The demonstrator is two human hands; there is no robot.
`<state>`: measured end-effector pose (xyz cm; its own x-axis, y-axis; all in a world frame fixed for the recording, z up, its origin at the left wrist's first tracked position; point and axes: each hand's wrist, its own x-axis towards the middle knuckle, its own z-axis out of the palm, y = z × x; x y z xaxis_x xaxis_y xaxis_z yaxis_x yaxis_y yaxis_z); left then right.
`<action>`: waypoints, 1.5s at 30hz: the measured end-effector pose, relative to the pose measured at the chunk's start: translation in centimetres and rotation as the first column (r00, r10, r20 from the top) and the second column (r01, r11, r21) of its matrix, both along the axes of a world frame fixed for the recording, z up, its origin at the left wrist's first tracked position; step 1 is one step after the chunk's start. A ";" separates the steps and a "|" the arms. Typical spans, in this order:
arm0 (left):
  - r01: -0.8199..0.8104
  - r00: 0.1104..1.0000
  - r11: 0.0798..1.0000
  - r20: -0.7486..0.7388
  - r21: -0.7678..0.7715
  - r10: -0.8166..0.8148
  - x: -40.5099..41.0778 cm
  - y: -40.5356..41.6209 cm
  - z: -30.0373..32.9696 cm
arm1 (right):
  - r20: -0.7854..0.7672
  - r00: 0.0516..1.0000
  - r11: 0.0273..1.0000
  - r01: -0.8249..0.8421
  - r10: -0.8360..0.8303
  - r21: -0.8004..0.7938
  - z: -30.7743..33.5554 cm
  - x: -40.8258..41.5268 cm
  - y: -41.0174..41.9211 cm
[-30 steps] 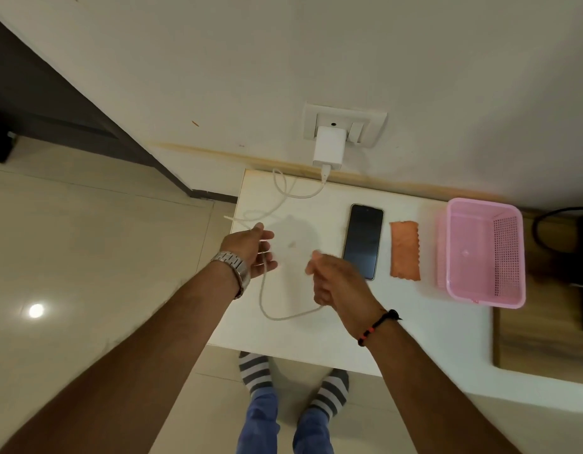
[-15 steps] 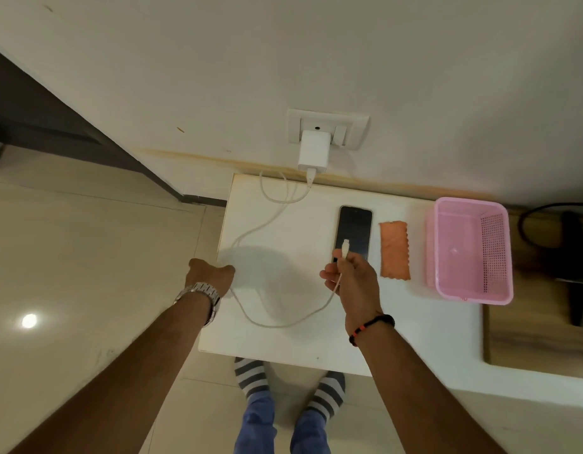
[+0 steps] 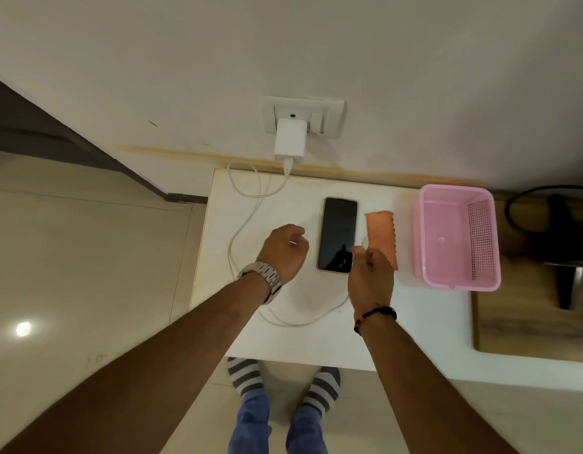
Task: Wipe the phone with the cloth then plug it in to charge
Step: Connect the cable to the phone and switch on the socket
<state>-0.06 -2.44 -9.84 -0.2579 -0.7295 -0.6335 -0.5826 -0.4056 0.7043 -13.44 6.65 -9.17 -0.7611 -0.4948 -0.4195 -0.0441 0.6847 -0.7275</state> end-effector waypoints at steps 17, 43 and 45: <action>-0.015 0.993 0.978 0.120 0.209 -0.011 -5.6 0.1 -1.8 | 0.233 0.972 0.998 0.013 -0.026 0.055 -0.7 -2.2 -1.0; -0.520 0.644 0.563 -0.138 0.642 0.752 -1.9 -0.1 4.8 | 0.398 0.879 0.965 -0.240 0.263 -0.108 9.7 2.9 0.1; -0.527 0.640 0.566 -0.143 0.634 0.755 -1.8 -0.1 4.9 | 0.418 0.872 0.967 -0.235 0.255 -0.100 9.8 2.8 0.0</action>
